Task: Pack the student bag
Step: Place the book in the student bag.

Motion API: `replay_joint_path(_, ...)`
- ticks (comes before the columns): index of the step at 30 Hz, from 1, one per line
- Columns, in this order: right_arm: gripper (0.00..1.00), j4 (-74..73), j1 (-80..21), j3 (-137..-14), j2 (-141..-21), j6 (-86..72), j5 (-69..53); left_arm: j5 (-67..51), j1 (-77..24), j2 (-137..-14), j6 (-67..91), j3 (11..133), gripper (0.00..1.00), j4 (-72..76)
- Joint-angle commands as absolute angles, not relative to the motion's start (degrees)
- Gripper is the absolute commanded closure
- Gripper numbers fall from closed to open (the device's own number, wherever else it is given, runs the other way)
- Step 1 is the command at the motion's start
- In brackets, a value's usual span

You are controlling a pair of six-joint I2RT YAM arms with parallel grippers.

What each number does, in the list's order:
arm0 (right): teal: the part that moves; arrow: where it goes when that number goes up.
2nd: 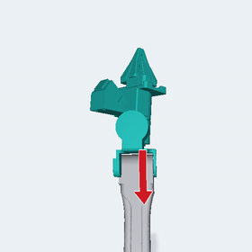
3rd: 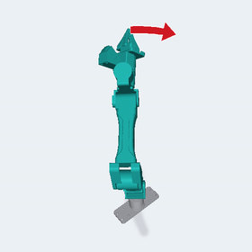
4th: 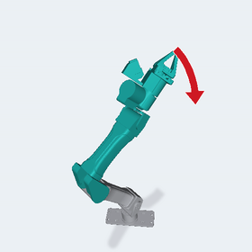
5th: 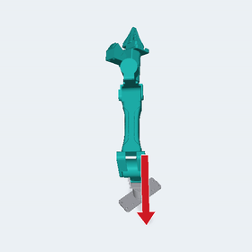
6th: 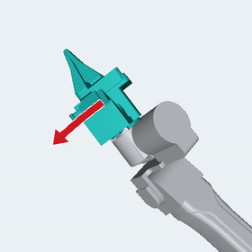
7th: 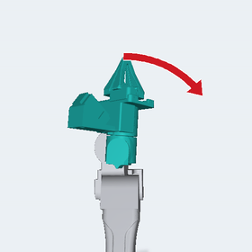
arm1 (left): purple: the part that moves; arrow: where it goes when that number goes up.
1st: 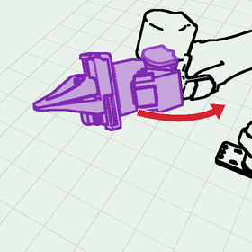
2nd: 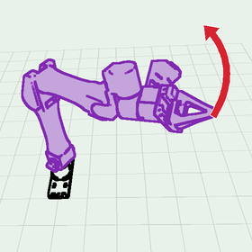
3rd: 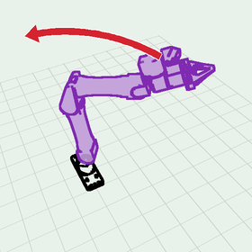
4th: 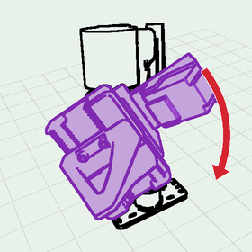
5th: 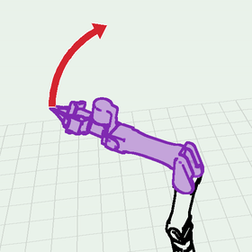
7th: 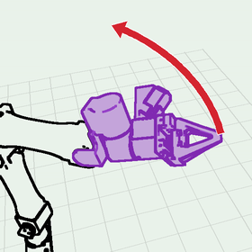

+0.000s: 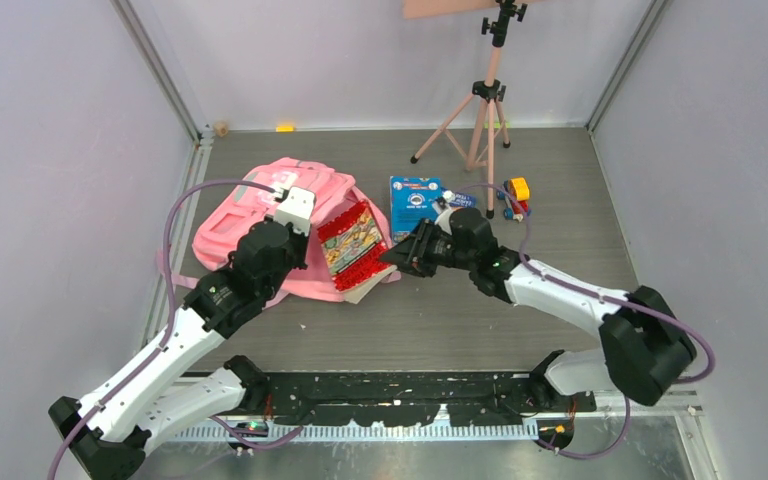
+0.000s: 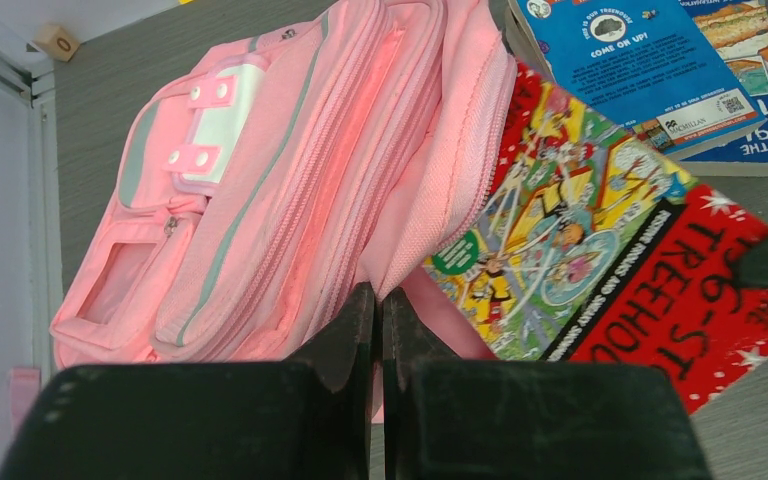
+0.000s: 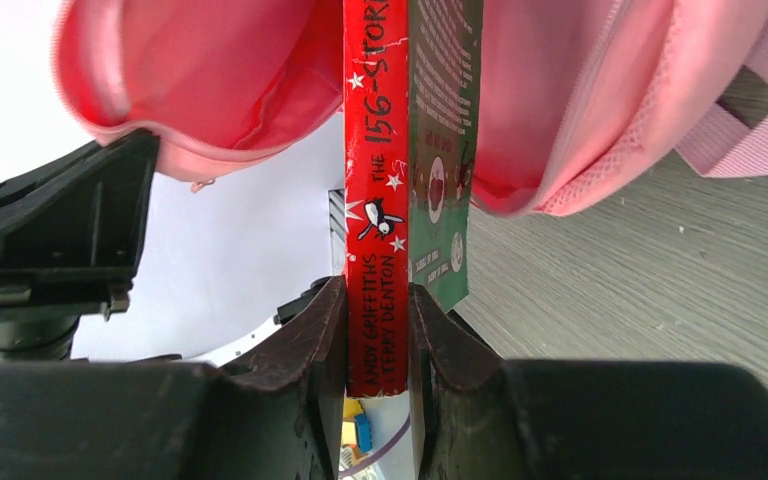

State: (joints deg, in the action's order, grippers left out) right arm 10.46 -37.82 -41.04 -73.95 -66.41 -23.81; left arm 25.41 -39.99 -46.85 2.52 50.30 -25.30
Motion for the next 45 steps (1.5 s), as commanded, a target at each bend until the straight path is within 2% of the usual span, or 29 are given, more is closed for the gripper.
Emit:
replay_joint_path(1, 0.99, 28.02, -40.31, -46.75, -78.54, -69.57, -23.32, 26.11, -39.69, -45.16, 2.39, 50.98, 1.0, -18.98)
replay_joint_path(15, 0.99, 44.23, -41.81, -55.21, -92.74, -74.46, -23.39, 25.92, -39.66, -44.91, 2.37, 50.98, 1.0, -18.98)
replay_joint_path(24, 0.99, 56.17, -42.09, -61.0, -106.95, -80.83, -23.17, 25.66, -39.64, -45.01, 2.46, 50.93, 1.0, -18.98)
replay_joint_path(36, 0.99, 42.79, -42.64, -61.84, -115.74, -74.97, -13.89, 25.35, -39.65, -44.92, 2.46, 51.02, 1.0, -18.98)
replay_joint_path(45, 0.99, 33.63, -44.92, -72.59, -119.83, -68.21, -10.81, 25.69, -39.64, -44.84, 2.32, 50.99, 1.0, -18.98)
